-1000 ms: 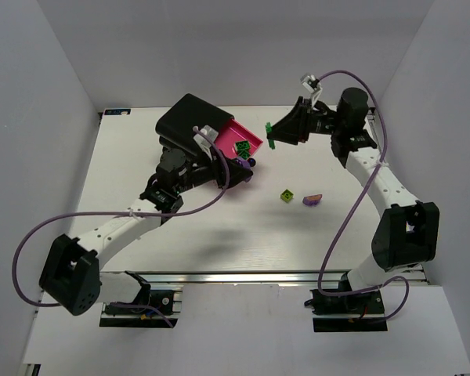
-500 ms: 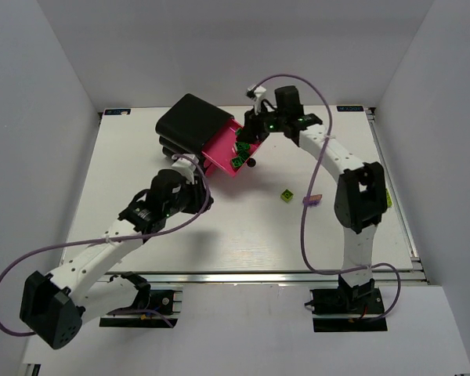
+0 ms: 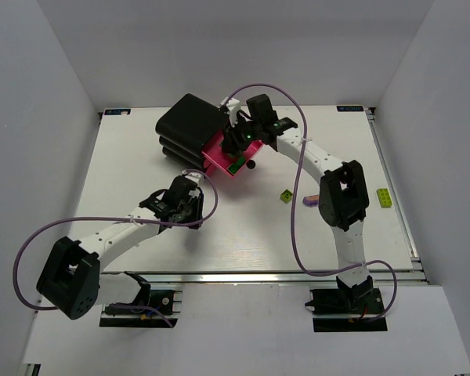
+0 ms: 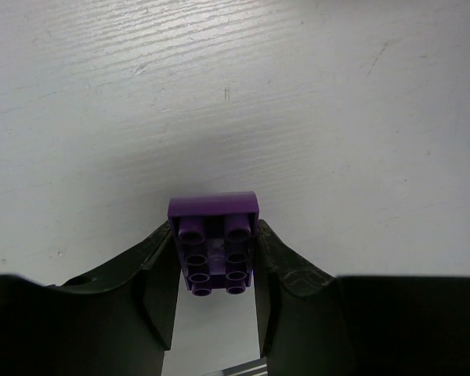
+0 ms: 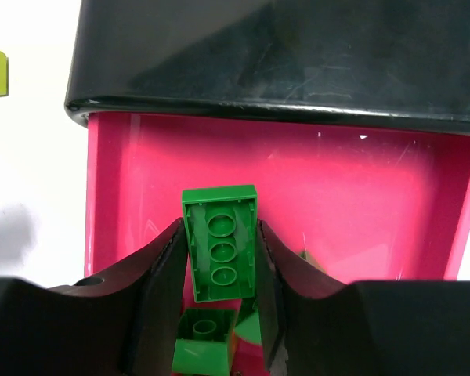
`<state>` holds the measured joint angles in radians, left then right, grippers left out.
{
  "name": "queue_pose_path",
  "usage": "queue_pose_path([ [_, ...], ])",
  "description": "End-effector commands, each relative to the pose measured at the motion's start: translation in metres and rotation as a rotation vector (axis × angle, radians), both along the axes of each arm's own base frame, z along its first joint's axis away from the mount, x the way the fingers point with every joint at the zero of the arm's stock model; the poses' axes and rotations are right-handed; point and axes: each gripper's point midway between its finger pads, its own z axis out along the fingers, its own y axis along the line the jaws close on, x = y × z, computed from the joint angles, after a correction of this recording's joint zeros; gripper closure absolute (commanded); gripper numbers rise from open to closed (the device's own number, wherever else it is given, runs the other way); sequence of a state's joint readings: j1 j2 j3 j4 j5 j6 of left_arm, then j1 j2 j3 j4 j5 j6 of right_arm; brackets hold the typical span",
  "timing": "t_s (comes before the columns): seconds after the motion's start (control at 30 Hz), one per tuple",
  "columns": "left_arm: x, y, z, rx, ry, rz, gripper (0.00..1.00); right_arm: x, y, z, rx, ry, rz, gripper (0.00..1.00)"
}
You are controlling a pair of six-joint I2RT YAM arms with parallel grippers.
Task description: Sort the legos into containers by color
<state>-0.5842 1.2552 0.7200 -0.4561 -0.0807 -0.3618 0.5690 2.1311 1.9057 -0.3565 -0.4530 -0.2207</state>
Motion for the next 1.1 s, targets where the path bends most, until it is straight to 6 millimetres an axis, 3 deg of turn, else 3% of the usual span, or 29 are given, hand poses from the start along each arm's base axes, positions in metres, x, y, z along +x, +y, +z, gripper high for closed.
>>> queue_pose_path([
  [0.0,0.005,0.003,0.005,0.02,-0.024,0.002,0.78,0.006,-0.005,0.028,0.014,-0.077,-0.002,0.51],
  [0.03,0.006,0.003,0.006,0.017,-0.026,0.003,0.66,0.002,-0.004,0.031,0.016,-0.077,0.005,0.48],
  [0.13,0.005,0.004,0.007,0.015,-0.031,0.008,0.44,-0.008,-0.006,0.05,0.041,-0.09,0.022,0.41],
  [0.2,0.006,0.005,0.01,0.014,-0.043,0.016,0.37,-0.011,-0.009,0.062,0.057,-0.104,0.025,0.39],
  [0.23,0.007,0.005,0.012,0.01,-0.05,0.017,0.34,-0.015,-0.013,0.083,0.081,-0.14,0.02,0.38],
  [0.27,0.008,0.006,0.013,0.013,-0.057,0.022,0.28,-0.018,-0.017,0.085,0.08,-0.146,0.014,0.38],
  [0.3,0.009,0.005,0.017,0.006,-0.07,0.023,0.27,-0.018,-0.024,0.109,0.101,-0.196,-0.017,0.37],
  [0.37,0.011,0.004,0.021,-0.004,-0.083,0.022,0.22,-0.021,-0.035,0.114,0.101,-0.221,-0.055,0.34],
  [0.43,0.013,0.003,0.029,-0.019,-0.109,0.023,0.21,-0.02,-0.052,0.144,0.148,-0.287,-0.134,0.25],
  [0.47,0.013,0.004,0.031,-0.021,-0.116,0.025,0.21,-0.022,-0.06,0.13,0.137,-0.254,-0.185,0.19],
  [0.5,0.014,0.004,0.035,-0.023,-0.129,0.028,0.21,-0.021,-0.075,0.142,0.152,-0.265,-0.266,0.16],
  [0.53,0.015,0.004,0.044,-0.038,-0.155,0.03,0.21,-0.022,-0.082,0.142,0.169,-0.247,-0.294,0.2],
  [0.57,0.015,0.006,0.048,-0.04,-0.17,0.035,0.22,-0.026,-0.088,0.136,0.163,-0.227,-0.291,0.31],
  [0.6,0.016,0.008,0.053,-0.04,-0.193,0.044,0.28,-0.03,-0.098,0.128,0.149,-0.194,-0.303,0.82],
  [0.63,0.016,0.01,0.065,-0.059,-0.234,0.049,0.36,-0.035,-0.107,0.113,0.11,-0.152,-0.314,1.0],
  [0.67,0.015,0.013,0.068,-0.061,-0.25,0.055,0.49,-0.04,-0.11,0.104,0.085,-0.135,-0.3,1.0],
  [0.7,0.016,0.018,0.073,-0.06,-0.28,0.075,0.79,-0.047,-0.118,0.085,0.051,-0.1,-0.288,1.0],
  [0.77,0.014,0.024,0.085,-0.077,-0.33,0.1,1.0,-0.056,-0.126,0.06,-0.003,-0.061,-0.28,1.0],
  [0.9,0.011,0.032,0.102,-0.112,-0.399,0.137,1.0,-0.055,-0.137,0.007,-0.111,0.01,-0.319,1.0],
  [0.97,0.011,0.035,0.109,-0.119,-0.424,0.151,0.96,-0.046,-0.132,0.002,-0.122,0.018,-0.324,1.0],
  [1.0,0.011,0.037,0.111,-0.117,-0.43,0.159,0.92,-0.041,-0.129,-0.016,-0.15,0.057,-0.33,1.0],
  [1.07,0.011,0.041,0.111,-0.108,-0.437,0.174,0.82,-0.026,-0.121,-0.01,-0.136,0.057,-0.337,1.0],
])
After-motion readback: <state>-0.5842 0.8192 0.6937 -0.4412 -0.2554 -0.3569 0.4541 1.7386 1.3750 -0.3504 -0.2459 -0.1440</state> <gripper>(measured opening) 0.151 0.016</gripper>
